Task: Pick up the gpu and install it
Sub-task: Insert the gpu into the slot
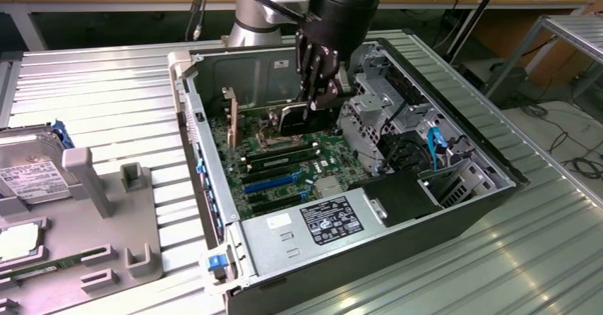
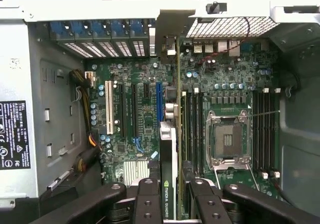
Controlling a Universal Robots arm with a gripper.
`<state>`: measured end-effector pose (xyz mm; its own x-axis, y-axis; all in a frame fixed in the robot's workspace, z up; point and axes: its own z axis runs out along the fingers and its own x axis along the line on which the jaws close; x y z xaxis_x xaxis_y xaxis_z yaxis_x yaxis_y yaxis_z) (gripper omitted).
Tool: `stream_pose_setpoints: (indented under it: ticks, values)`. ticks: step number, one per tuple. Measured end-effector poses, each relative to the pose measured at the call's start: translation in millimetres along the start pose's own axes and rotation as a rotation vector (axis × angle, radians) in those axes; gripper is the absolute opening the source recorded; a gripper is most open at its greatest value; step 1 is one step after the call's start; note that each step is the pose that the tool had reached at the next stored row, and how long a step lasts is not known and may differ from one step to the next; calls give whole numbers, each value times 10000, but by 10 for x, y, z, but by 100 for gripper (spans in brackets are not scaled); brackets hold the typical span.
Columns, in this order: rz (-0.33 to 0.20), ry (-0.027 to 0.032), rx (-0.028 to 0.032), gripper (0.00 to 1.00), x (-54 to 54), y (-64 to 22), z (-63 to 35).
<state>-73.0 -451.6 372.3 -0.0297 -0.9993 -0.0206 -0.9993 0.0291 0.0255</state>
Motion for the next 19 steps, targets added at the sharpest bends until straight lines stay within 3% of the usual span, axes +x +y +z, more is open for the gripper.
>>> stream_pose_setpoints:
  ticks: [9,19]
  values:
    - [22,10,5,27,1,-1,57]
    - [27,13,84,27,5,0,227]
